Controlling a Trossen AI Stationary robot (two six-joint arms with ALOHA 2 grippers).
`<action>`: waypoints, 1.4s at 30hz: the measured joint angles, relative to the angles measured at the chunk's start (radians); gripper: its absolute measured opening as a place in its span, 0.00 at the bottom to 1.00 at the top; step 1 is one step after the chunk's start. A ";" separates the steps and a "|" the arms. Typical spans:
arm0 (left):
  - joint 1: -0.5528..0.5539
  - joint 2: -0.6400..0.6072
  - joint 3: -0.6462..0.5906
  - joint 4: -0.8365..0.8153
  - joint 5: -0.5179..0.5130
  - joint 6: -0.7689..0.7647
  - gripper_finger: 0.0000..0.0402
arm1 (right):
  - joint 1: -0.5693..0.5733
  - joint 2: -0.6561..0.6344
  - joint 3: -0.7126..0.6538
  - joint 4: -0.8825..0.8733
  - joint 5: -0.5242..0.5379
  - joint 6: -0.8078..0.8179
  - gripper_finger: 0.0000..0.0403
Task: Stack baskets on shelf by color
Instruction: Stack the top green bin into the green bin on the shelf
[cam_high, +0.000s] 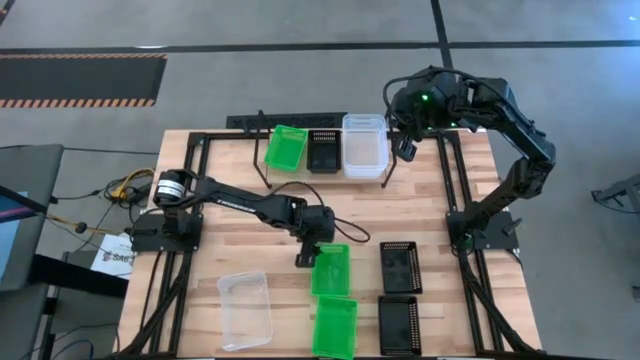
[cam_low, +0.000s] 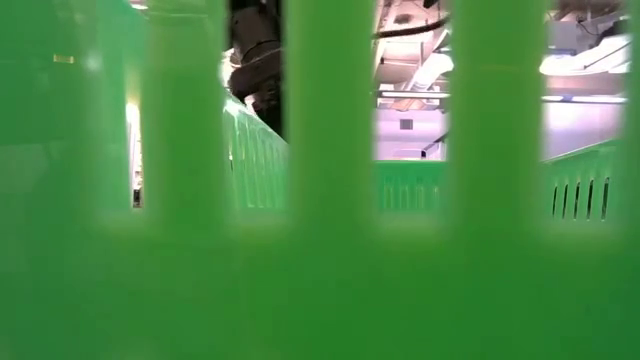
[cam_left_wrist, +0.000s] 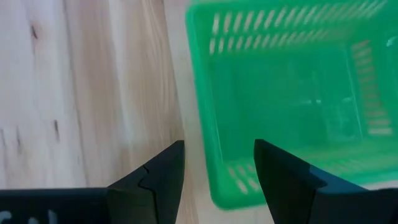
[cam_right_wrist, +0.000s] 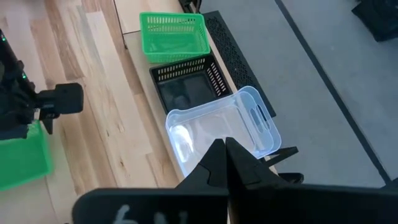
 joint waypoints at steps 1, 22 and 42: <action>0.000 0.000 0.001 0.022 -0.007 0.000 0.44 | 0.000 0.000 0.000 0.000 0.001 0.000 0.01; 0.010 -0.002 0.031 0.016 0.025 -0.052 0.13 | 0.000 0.000 0.000 0.012 0.005 -0.017 0.01; 0.022 -0.002 0.031 -0.004 -0.021 -0.026 0.41 | 0.000 0.000 0.000 0.020 0.005 -0.041 0.01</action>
